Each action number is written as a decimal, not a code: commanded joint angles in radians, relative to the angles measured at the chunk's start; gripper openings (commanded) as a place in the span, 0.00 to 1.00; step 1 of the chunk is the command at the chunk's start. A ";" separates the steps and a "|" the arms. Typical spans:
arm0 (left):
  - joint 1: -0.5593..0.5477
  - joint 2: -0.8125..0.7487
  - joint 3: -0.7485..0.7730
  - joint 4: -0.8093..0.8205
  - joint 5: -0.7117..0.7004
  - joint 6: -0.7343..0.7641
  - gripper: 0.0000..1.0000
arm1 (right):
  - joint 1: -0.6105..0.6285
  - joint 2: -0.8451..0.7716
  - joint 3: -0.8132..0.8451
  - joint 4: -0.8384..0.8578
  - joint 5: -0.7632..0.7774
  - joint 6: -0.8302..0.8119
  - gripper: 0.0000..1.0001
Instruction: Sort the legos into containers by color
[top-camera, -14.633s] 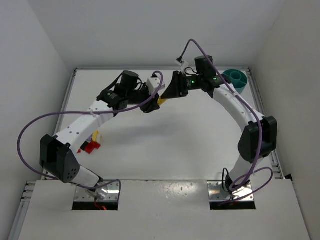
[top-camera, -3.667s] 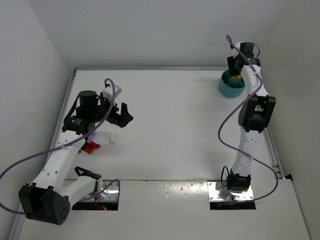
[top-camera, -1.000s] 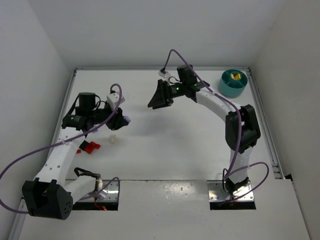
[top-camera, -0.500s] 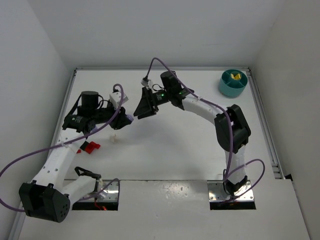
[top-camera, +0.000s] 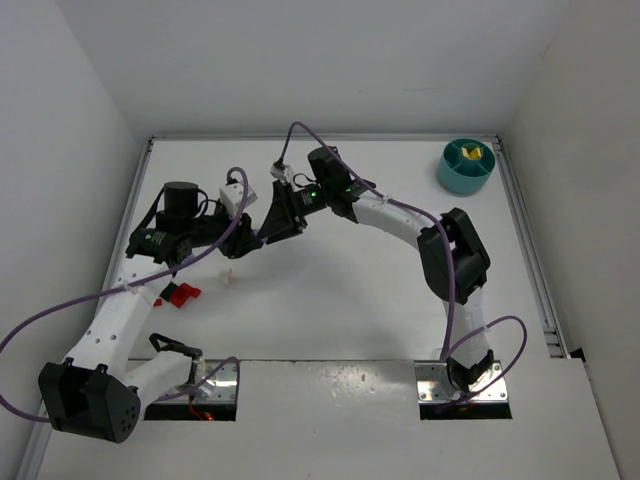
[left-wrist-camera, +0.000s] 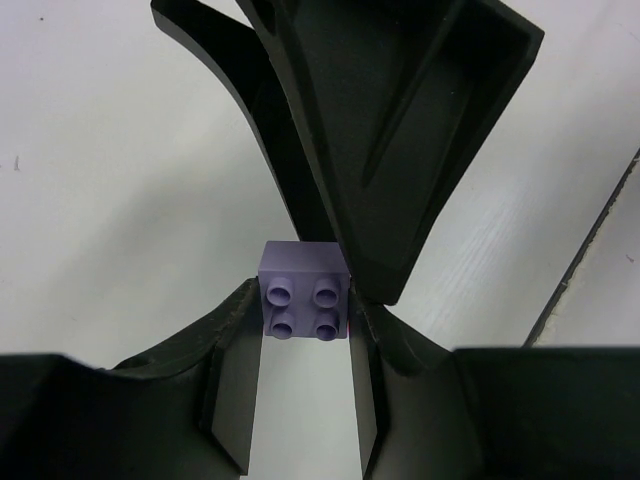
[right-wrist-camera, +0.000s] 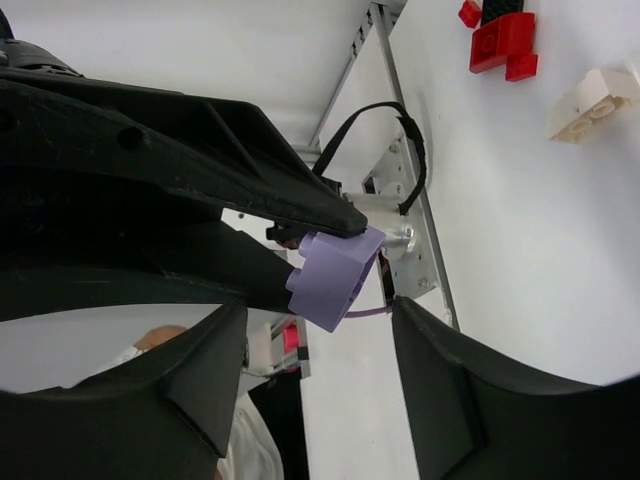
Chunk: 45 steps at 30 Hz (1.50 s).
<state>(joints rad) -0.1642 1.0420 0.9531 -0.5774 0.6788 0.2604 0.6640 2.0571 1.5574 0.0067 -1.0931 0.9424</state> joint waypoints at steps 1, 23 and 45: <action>-0.011 -0.002 0.036 0.033 0.021 -0.007 0.37 | 0.013 0.017 0.052 0.021 0.013 0.006 0.58; -0.011 -0.002 0.027 0.033 0.070 -0.007 0.37 | 0.022 0.044 -0.054 0.312 -0.024 0.291 0.50; -0.011 -0.045 0.007 0.024 -0.033 -0.009 0.89 | -0.056 -0.049 -0.025 -0.061 0.024 -0.137 0.12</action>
<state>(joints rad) -0.1696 1.0393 0.9527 -0.5747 0.6632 0.2615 0.6525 2.0830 1.4837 0.1284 -1.1019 1.0496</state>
